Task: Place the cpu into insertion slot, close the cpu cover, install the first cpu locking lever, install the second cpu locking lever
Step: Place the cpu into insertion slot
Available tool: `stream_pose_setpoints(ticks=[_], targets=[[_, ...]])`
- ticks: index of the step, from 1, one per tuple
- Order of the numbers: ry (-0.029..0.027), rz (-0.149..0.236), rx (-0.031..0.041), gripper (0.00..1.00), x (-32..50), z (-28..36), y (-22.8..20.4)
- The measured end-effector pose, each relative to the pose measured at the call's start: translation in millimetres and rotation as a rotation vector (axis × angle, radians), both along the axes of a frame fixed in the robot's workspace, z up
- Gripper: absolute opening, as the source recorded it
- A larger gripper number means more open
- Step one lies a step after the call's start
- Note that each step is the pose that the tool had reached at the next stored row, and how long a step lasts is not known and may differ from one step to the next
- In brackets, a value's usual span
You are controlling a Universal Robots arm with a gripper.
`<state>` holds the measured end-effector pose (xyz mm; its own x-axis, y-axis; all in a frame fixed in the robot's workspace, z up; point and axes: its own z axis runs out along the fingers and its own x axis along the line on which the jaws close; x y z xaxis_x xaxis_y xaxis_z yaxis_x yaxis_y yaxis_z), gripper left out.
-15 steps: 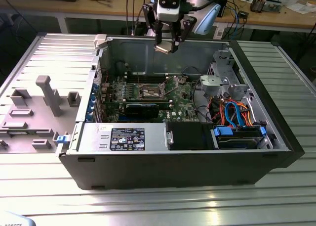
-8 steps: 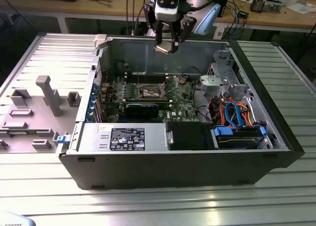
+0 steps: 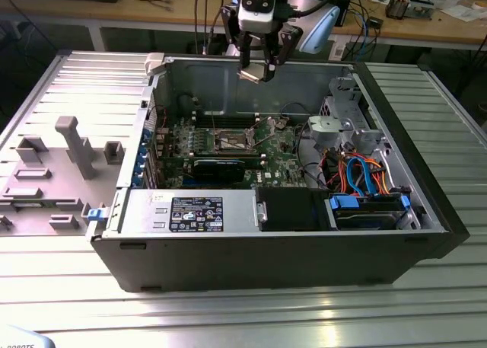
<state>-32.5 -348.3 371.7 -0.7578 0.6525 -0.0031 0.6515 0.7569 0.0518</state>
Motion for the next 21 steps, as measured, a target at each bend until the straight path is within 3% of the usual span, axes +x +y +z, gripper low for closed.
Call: stream_pose_setpoints(ticks=[8, 10, 13, 21], targets=[[0.0, -0.011, -0.0001, 0.54, 0.0, 0.0, -0.1], [-0.0001, -0.03, 0.0002, 0.54, 0.0, -0.3, -0.1], [-0.0001, -0.09, 0.0001, 0.54, 0.0, -0.8, -0.1], [-0.0001, -0.138, 0.0, 0.54, 0.0, -0.8, -0.1]])
